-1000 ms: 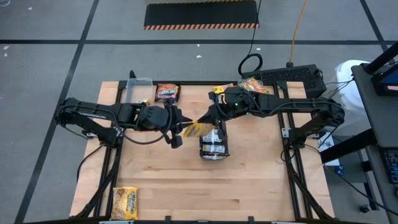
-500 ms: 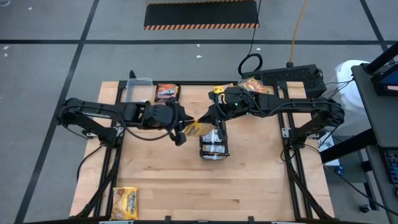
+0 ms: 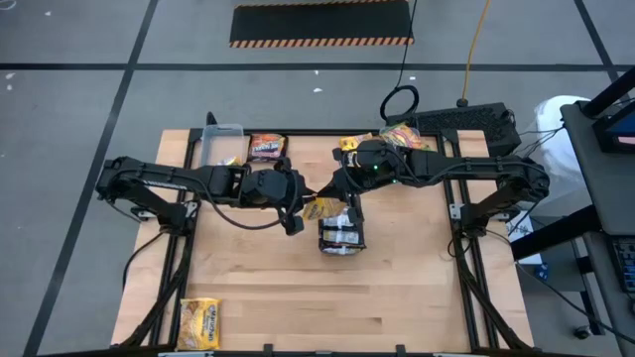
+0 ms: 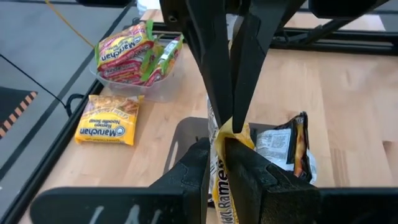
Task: Sort Maruchan noodles
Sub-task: Put the bottom right yellow noodle pack into the left transparent bin
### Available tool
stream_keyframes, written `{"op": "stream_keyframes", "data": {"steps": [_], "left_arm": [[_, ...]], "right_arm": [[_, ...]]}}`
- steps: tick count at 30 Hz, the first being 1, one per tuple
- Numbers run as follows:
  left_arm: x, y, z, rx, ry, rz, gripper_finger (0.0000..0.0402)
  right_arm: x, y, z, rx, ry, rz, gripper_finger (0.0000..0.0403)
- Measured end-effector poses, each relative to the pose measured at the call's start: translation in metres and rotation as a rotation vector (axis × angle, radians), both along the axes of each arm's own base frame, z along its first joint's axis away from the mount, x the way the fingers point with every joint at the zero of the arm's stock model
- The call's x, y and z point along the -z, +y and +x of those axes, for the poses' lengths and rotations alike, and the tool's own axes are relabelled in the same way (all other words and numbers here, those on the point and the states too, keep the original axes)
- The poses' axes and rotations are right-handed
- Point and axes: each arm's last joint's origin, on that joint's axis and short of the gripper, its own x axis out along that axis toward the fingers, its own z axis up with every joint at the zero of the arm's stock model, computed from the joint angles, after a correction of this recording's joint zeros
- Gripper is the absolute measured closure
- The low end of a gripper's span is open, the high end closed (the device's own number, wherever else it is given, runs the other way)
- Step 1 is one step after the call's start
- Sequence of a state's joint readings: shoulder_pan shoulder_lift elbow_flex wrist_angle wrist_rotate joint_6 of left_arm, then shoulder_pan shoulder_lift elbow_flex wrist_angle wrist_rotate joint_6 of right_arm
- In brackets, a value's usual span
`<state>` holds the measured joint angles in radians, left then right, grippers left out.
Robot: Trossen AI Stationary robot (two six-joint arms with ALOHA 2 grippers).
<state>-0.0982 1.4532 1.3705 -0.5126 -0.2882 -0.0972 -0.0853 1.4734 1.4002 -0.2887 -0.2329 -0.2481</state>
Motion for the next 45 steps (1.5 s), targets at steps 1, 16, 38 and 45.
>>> {"op": "stream_keyframes", "data": {"steps": [1,16,38,45], "left_arm": [[0.0,0.0,0.0,0.002,0.001,0.002,0.0344],[0.001,0.004,0.0,-0.044,-0.008,-0.055,0.0398],[-0.001,0.007,-0.002,-0.103,-0.011,0.011,0.0401],[-0.001,0.008,-0.003,-0.13,-0.004,0.048,0.0401]], "right_arm": [[0.0,0.0,0.0,0.0,0.0,0.0,0.0403],[0.0,0.0,0.0,0.002,0.0,-0.001,0.0403],[-0.011,0.0,-0.002,0.005,-0.066,0.018,0.04],[-0.032,0.002,-0.02,-0.014,-0.149,-0.039,0.039]]}}
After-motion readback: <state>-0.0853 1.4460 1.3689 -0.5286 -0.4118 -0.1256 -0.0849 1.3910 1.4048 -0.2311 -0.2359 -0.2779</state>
